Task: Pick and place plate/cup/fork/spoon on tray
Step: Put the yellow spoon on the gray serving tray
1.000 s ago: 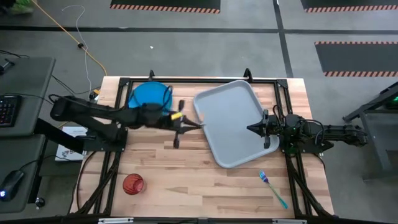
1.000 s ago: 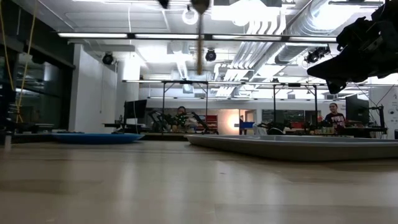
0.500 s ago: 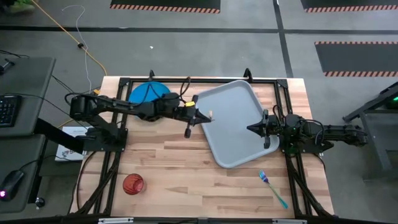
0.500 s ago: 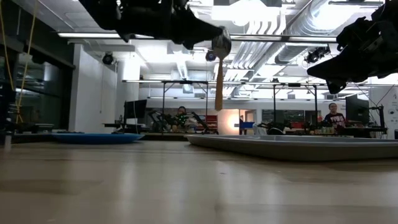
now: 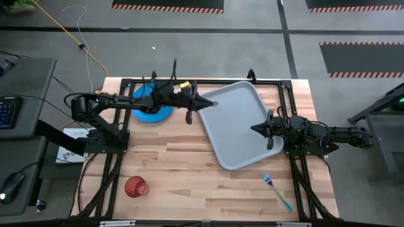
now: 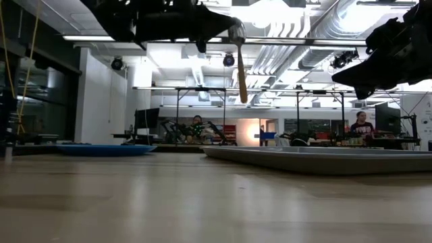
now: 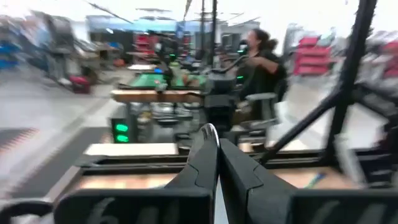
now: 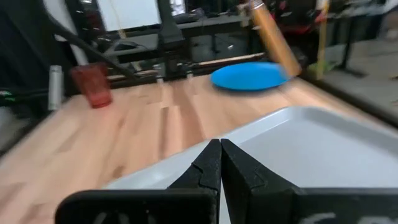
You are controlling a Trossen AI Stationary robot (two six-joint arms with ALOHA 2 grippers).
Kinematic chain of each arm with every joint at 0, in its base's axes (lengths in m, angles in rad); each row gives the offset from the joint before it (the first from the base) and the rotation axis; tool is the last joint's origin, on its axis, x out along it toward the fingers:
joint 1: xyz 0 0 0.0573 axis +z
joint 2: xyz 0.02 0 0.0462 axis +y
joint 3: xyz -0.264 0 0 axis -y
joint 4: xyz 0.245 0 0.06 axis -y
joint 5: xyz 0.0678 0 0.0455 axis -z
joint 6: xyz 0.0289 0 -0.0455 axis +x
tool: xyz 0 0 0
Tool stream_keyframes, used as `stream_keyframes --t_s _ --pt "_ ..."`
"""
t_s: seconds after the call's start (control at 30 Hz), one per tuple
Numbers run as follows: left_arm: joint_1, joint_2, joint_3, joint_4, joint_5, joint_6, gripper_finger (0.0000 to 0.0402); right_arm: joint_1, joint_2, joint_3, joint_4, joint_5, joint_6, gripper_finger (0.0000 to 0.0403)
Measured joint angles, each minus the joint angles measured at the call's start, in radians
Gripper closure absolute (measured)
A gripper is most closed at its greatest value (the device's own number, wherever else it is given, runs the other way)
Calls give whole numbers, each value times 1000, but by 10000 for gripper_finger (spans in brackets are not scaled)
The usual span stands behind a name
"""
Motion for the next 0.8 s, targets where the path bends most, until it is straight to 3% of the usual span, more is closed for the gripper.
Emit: stream_keyframes --t_s 0.17,0.27,0.4,0.53,0.8 --pt "19 0 0 -1 123 -106 401 0 0 0 6 31 -20 402" --pt "11 0 0 -3 133 -123 401 0 0 0 38 17 150 402" --pt "4 0 0 -22 136 -123 401 0 0 0 212 73 213 402" --pt "-3 0 0 -39 102 -123 401 0 18 0 405 84 163 402" --pt "-9 0 0 -33 96 -123 401 -43 319 0 631 191 186 392"
